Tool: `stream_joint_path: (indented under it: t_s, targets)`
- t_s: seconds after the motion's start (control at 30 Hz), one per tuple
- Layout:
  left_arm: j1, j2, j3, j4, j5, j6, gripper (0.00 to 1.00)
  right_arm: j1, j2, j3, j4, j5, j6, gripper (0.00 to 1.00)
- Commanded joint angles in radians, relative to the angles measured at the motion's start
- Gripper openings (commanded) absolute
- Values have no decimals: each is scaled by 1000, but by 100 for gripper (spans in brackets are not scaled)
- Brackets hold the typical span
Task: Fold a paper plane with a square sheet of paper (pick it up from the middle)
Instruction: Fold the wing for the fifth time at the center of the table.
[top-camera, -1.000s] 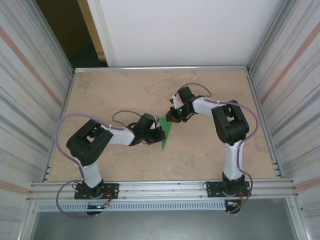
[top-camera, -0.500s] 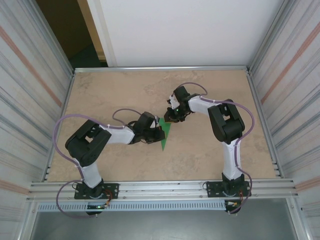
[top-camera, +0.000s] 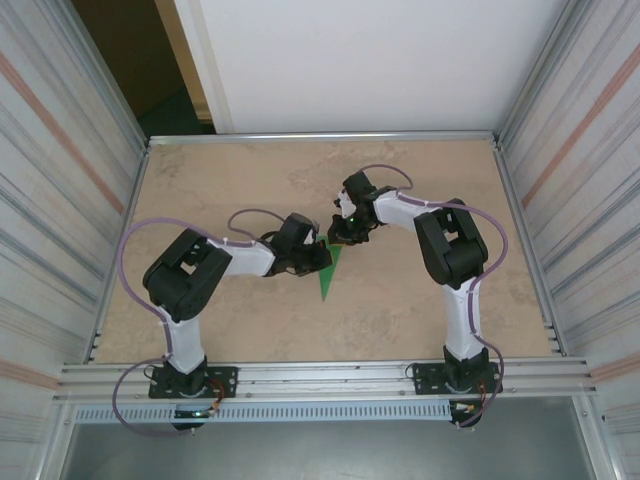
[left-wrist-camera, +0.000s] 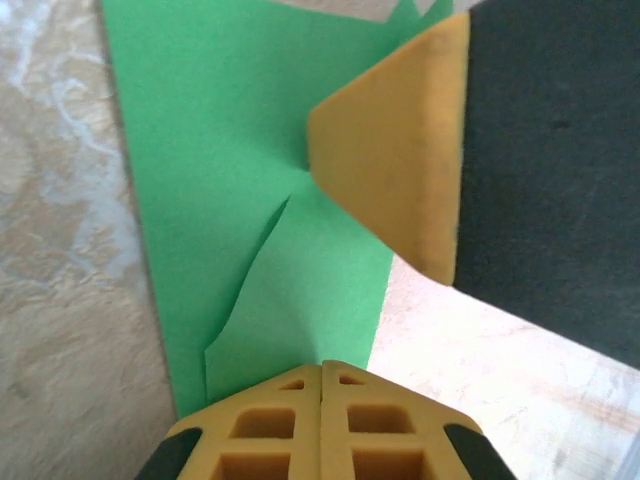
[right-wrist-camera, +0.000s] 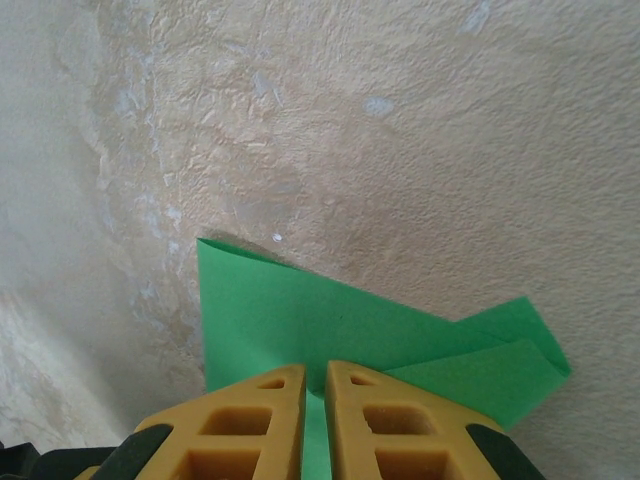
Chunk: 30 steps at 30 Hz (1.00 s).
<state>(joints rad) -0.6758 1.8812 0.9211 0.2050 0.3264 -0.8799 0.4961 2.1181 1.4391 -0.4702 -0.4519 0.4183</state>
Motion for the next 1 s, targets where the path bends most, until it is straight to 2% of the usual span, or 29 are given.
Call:
stream_joint_path:
  t_s: [0.0,0.23,0.33,0.53,0.8,0.97]
  targets:
    - [9,16,-10,-45,-66,-26,0,8,20,-10,-94,50,22,14]
    - [35,23,-130,75,-22,-90,0,-32,-165,-79,57,-113,17,18]
    - [41,32,-139,85,11,-83,0,-29,-202,-134,90,-136,0,18]
    - [44,39,-129,53,21,-70,0,-13,-147,-177,74,-134,-30,8]
    - [45,50,-125,22,28,-76,0,-18,-42,-98,36,-159,-69,6]
    - [45,58,-140,-17,37,-78,0,-61,22,-67,55,-139,-40,6]
